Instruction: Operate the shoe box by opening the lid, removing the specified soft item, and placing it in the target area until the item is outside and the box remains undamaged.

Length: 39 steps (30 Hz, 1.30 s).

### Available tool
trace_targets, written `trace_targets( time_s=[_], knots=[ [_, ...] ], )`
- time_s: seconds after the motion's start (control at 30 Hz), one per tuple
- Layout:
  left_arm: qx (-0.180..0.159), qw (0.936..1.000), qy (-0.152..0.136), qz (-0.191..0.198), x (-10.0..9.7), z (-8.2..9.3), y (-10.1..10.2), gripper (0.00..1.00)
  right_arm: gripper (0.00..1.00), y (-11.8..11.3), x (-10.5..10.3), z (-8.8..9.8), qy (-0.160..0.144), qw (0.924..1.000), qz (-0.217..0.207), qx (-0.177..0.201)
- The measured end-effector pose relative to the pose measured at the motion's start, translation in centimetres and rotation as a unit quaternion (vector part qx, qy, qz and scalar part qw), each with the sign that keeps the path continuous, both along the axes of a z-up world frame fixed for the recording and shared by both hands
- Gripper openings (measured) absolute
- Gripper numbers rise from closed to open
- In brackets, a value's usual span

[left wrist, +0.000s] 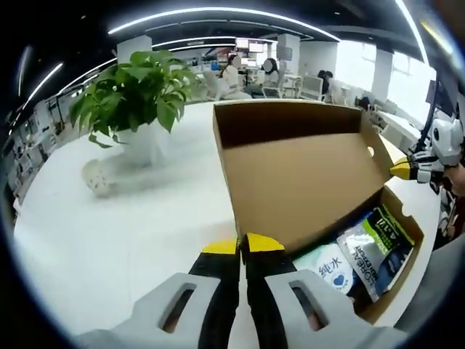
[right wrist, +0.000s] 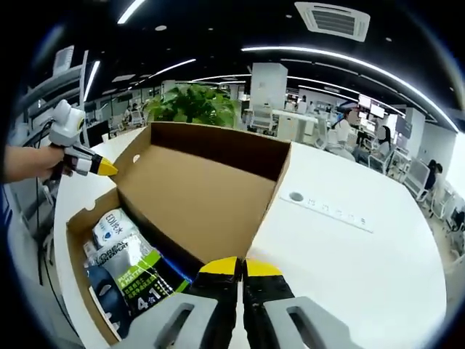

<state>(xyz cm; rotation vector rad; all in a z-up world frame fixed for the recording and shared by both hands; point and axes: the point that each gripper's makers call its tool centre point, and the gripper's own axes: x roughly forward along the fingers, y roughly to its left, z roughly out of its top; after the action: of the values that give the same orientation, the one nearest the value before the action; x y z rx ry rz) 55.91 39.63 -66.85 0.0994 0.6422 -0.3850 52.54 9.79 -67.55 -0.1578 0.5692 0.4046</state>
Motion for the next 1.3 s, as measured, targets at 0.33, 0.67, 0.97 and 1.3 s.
trace_targets(
  time_s=[0.33,0.67,0.97,1.3],
  knots=[
    [-0.015,0.9994,0.029,0.01,1.3,-0.5,-0.1,0.0,0.0,-0.1,0.9,-0.3,0.026,0.9991,-0.017,0.028],
    [-0.021,0.9985,0.048,0.018,1.8,-1.1,-0.1,0.0,0.0,-0.1,1.6,-1.0,0.043,0.9979,-0.024,0.041],
    [-0.024,0.9979,0.055,0.024,2.2,-1.6,0.0,0.0,0.0,-0.2,1.8,-1.4,0.046,0.9976,-0.028,0.042],
    [-0.024,0.9977,0.057,0.027,2.3,-1.7,-0.1,0.0,0.0,-0.3,2.1,-1.7,0.051,0.9972,-0.032,0.043]
  ],
)
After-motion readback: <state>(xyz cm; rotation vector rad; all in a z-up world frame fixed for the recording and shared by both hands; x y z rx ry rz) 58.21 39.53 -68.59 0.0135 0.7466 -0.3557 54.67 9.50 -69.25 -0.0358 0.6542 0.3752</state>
